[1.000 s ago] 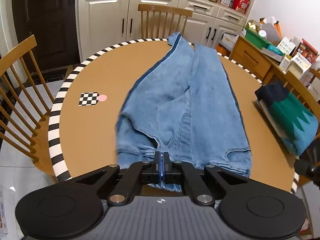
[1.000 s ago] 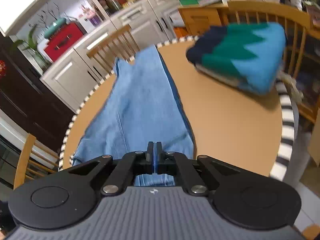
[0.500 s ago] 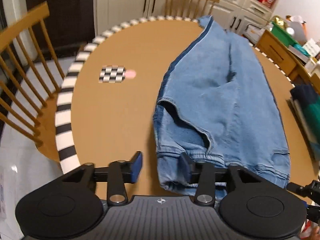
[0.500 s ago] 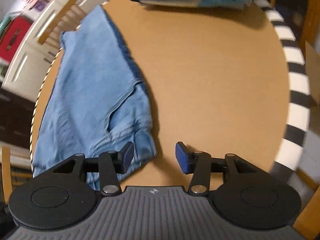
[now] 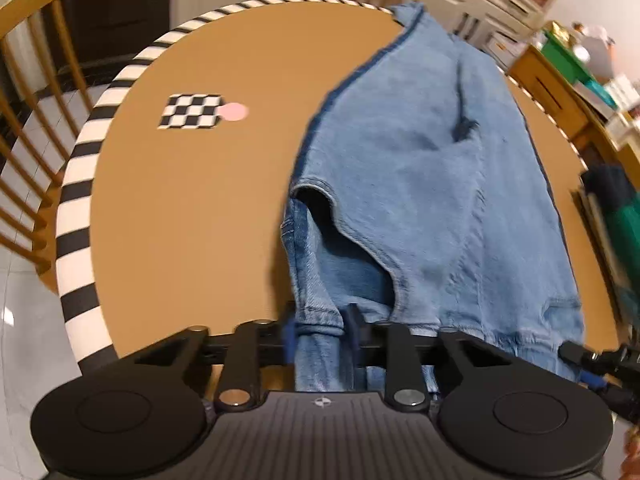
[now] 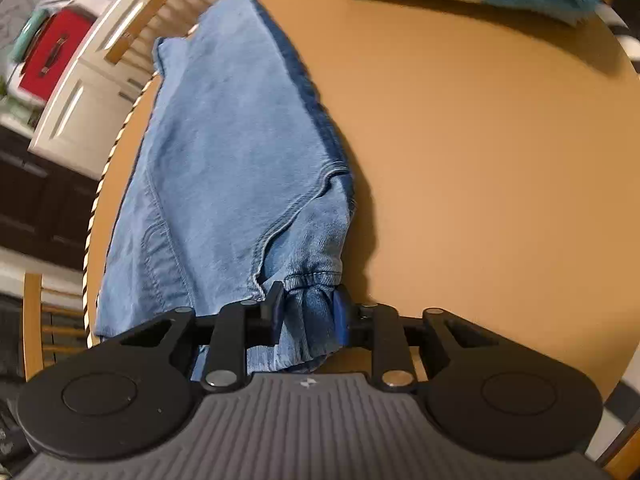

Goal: Fold clothes
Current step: 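Lay the jeans flat on the table with both grippers and release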

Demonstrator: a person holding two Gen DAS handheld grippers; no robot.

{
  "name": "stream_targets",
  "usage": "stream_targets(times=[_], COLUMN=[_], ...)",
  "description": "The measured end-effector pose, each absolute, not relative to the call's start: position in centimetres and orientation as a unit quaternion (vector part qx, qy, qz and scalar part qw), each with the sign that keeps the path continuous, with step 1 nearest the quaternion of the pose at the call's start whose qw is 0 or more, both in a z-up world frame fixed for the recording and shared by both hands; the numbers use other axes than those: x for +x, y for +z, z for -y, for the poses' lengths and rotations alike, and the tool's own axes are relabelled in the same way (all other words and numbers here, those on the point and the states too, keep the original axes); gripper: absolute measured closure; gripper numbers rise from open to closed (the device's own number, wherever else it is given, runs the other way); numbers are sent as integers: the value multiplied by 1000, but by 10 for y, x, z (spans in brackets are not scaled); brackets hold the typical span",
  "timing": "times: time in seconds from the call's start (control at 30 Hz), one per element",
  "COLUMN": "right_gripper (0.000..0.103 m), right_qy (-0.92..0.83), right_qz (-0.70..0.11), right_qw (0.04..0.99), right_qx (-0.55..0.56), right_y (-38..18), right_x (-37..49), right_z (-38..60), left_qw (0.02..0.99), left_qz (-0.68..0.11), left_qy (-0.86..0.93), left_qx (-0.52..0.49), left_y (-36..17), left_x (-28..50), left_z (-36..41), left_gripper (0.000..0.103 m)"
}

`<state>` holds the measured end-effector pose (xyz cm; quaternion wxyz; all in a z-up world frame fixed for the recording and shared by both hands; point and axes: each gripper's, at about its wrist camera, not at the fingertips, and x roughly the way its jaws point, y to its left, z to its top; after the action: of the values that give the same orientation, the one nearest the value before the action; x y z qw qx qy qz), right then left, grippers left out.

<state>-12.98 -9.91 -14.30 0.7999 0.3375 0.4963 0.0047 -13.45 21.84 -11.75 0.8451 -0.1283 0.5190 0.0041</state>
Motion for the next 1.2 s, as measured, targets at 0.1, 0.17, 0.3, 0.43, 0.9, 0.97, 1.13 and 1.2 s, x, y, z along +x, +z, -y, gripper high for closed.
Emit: stream_targets(times=[0.1,0.17,0.3,0.43,0.9,0.97,1.13,1.2], right_gripper=[83,83,84,84,69,68,66,59], right_qy=[14,19,21,1,-40,-45,-3,41], right_qz=[-493,-492,-497,-521,-548,-528,-474,-456], right_qw=[811,816,815,813,812,827,869,877], right_qx=[315,304,297,261,198,189,142,147], right_y=[-133,-127,-126,-125,-112,-95,-57,-58], right_x=[-132,-136,-142,-161,-176,-185,-167,-149], right_z=[103,110,129,158,194,198,174,151], left_qw=[845,842,832,815,763,767,786,813], left_qz=[-521,-524,-537,-558,-597,-593,-570,-537], left_qy=[-14,-29,-65,-116,-180,-178,-188,-185], left_qx=[-124,-123,-119,-104,-168,-165,-149,-128], left_y=[-116,-117,-119,-123,-111,-99,-65,-59], left_x=[-141,-149,-172,-206,-215,-216,-218,-201], left_z=[-211,-204,-182,-144,-131,-139,-155,-151], left_gripper=[84,84,84,84,79,75,73,66])
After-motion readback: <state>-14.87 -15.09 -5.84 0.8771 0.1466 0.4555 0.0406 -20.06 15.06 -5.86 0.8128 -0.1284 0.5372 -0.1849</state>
